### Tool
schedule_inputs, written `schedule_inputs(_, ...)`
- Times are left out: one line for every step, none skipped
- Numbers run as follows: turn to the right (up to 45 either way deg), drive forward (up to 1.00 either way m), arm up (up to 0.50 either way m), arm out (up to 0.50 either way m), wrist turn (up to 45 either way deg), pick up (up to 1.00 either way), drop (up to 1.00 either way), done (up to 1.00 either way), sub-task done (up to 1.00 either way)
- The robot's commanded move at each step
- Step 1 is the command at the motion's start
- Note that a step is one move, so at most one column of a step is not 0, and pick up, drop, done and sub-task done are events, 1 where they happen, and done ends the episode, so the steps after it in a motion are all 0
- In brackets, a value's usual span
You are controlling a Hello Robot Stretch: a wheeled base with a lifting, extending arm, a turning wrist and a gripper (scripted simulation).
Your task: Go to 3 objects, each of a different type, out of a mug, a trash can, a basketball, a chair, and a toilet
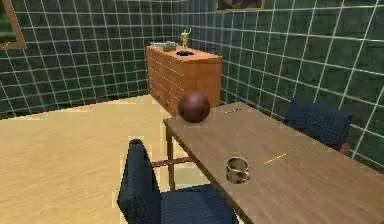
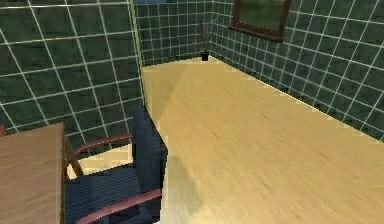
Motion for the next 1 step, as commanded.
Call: schedule_inputs(0.0, 0.00, 0.00, 0.00, 0.0, 0.00, 0.00, 1.00, 0.00)
